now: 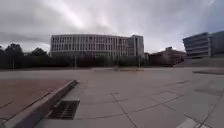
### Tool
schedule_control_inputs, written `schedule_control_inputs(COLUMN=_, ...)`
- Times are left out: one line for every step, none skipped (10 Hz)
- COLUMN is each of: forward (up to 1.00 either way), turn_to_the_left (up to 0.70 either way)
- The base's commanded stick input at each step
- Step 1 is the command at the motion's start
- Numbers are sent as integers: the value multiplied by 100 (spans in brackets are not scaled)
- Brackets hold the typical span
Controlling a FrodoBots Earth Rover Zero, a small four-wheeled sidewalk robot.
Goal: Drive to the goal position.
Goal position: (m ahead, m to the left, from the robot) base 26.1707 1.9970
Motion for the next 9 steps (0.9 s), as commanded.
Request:
schedule_control_inputs(forward=0, turn_to_the_left=0)
schedule_control_inputs(forward=0, turn_to_the_left=0)
schedule_control_inputs(forward=0, turn_to_the_left=0)
schedule_control_inputs(forward=0, turn_to_the_left=0)
schedule_control_inputs(forward=0, turn_to_the_left=0)
schedule_control_inputs(forward=0, turn_to_the_left=0)
schedule_control_inputs(forward=0, turn_to_the_left=0)
schedule_control_inputs(forward=9, turn_to_the_left=0)
schedule_control_inputs(forward=67, turn_to_the_left=0)
